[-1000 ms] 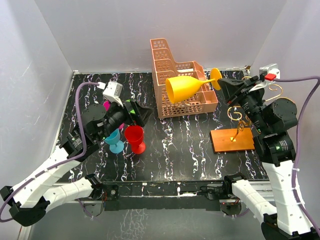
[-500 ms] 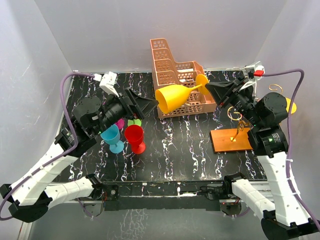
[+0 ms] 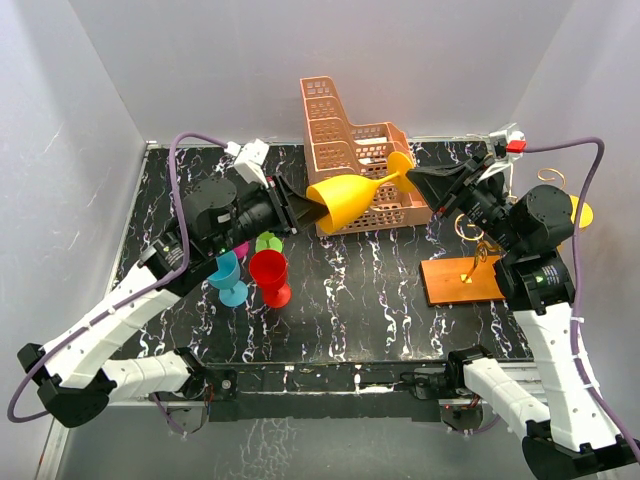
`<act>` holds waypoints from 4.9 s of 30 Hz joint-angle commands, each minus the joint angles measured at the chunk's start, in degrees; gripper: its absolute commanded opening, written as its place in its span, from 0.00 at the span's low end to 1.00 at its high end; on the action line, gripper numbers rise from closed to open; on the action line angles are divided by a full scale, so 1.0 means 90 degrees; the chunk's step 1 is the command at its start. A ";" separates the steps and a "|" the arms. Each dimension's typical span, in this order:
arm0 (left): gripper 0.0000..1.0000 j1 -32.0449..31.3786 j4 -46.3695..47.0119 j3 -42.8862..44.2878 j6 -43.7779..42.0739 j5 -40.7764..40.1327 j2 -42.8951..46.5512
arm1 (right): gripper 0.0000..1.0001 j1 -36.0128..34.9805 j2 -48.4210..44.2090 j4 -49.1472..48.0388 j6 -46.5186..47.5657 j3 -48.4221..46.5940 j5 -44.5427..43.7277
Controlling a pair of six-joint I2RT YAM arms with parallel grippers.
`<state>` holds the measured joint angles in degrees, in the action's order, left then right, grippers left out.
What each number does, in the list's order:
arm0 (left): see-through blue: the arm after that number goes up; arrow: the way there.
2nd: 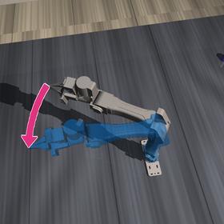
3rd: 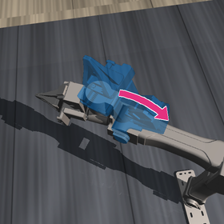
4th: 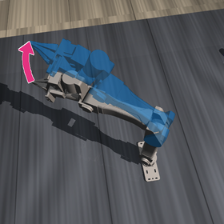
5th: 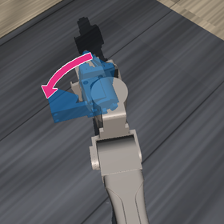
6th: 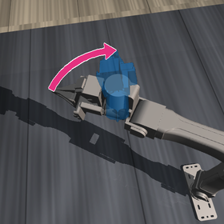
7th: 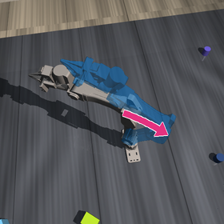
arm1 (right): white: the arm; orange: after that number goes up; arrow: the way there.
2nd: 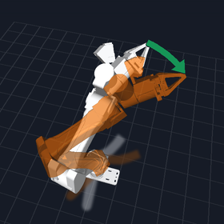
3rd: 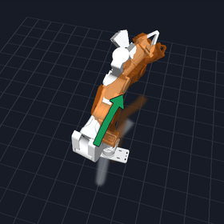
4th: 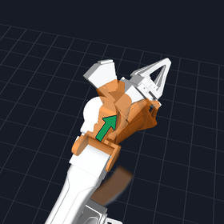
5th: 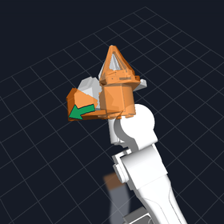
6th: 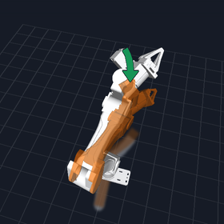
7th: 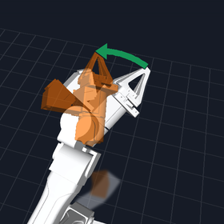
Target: Take the wine glass off the wine glass rack
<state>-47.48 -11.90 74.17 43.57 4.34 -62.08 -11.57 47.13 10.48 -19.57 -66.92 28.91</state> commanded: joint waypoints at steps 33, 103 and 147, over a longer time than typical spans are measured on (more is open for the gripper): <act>0.00 -0.0023 -0.5121 0.2516 -0.2081 -0.0895 -0.2456 | 0.57 -0.0007 -0.0723 -0.0217 0.1299 -0.0097 -0.1617; 0.75 0.0024 -0.4906 0.3772 -0.3621 -0.2015 -0.3361 | 0.60 -0.0042 -0.0453 0.0453 0.1218 -0.0552 -0.1472; 0.96 0.0188 -0.0154 -0.0662 -0.4423 -0.1520 -0.0025 | 0.51 -0.0040 0.0341 0.4712 0.4508 -0.1493 -0.8586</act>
<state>-46.17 -14.81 68.86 4.08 -9.21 -64.47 -11.64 49.54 53.01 18.04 -80.42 -46.13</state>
